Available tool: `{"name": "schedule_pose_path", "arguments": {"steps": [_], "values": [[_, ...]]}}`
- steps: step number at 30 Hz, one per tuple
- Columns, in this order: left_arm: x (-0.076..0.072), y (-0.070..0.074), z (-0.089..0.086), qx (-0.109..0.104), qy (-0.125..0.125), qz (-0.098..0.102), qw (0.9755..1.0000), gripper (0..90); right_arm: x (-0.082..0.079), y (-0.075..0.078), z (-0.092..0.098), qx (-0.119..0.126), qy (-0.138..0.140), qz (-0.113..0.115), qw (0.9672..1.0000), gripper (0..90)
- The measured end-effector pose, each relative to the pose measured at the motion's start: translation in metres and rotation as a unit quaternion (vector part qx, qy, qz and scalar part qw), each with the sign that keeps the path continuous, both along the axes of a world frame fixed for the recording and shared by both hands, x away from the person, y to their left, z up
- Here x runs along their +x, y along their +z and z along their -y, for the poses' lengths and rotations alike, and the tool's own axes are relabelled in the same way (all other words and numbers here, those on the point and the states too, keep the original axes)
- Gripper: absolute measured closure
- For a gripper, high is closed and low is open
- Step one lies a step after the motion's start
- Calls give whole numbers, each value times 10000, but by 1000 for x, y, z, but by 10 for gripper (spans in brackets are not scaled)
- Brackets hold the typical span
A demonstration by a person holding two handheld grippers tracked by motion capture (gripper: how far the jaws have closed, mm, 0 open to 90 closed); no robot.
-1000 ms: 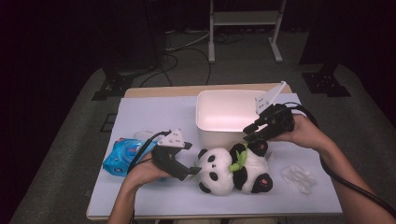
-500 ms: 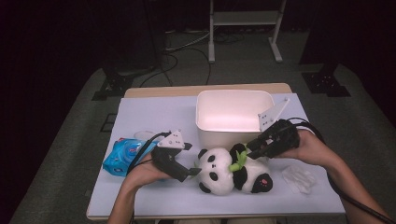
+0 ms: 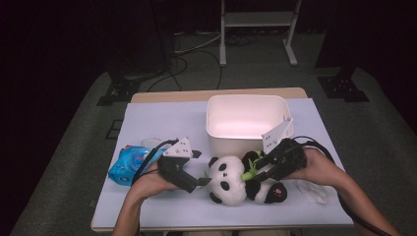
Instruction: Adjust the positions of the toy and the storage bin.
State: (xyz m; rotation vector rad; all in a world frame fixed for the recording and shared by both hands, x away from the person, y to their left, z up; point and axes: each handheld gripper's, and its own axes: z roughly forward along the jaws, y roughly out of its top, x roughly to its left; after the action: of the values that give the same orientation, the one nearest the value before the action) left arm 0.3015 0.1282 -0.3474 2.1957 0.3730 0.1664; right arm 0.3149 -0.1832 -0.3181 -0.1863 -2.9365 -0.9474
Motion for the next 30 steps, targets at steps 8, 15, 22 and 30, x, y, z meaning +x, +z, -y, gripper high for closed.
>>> {"name": "schedule_pose_path", "arguments": {"steps": [8,15,22,30], "values": [[2,-2,-1,-16,40,-44,10000,105,6,-10,-11,1,53,-35,10000,572],[2,0,-3,-24,25,0,10000,105,13,-17,-21,-180,108,-48,9998,619],[3,-1,-6,-22,68,-29,10000,105,20,-16,-19,-77,42,-253,9996,719],[4,-2,-7,-26,87,-42,10000,105,24,-13,-16,-4,26,-388,9992,741]]}}
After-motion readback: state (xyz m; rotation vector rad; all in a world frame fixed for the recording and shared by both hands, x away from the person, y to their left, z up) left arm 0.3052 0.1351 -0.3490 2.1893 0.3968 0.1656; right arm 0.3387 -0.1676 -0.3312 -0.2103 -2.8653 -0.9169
